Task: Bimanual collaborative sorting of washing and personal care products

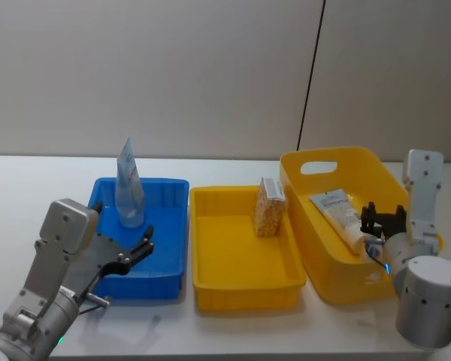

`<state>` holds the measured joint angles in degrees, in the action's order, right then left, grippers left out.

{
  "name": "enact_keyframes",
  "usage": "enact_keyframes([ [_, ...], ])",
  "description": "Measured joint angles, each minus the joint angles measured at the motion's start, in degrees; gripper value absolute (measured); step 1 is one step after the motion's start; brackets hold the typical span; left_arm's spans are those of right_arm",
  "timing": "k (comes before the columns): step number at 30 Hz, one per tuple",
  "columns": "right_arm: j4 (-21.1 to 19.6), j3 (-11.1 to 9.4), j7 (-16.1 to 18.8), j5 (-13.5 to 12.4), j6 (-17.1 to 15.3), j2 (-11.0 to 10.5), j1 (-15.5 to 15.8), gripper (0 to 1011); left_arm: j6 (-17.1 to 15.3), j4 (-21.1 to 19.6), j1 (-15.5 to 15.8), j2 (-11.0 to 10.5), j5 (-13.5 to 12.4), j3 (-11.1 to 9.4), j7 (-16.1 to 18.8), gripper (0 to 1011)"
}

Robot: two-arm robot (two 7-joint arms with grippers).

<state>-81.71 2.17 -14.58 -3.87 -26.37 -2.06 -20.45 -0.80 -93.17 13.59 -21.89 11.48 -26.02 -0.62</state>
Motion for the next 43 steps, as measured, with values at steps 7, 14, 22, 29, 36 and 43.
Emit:
enact_keyframes([
  [7,0.75,0.05,-0.08,0.23,-0.58,-0.06,-0.17,697,0.00,0.00,0.00,0.00,0.00,0.00,0.00,1001],
  [14,1.02,0.05,-0.11,0.40,-0.81,-0.08,-0.24,904,0.00,0.00,0.00,0.00,0.00,0.00,0.00,1001],
  [22,-0.48,-0.34,1.40,-0.29,0.94,0.02,0.47,1002,0.00,0.00,0.00,0.00,0.00,0.00,0.00,1001],
  [29,-3.06,-1.12,4.02,-1.98,3.50,0.12,1.53,1002,0.00,0.00,0.00,0.00,0.00,0.00,0.00,1001],
  [36,-6.14,-2.09,7.63,-4.55,6.54,0.26,2.74,1002,0.00,0.00,0.00,0.00,0.00,0.00,0.00,1001],
  [43,-8.93,-2.94,10.71,-6.67,8.44,0.49,3.71,1002,0.00,0.00,0.00,0.00,0.00,0.00,0.00,1001],
])
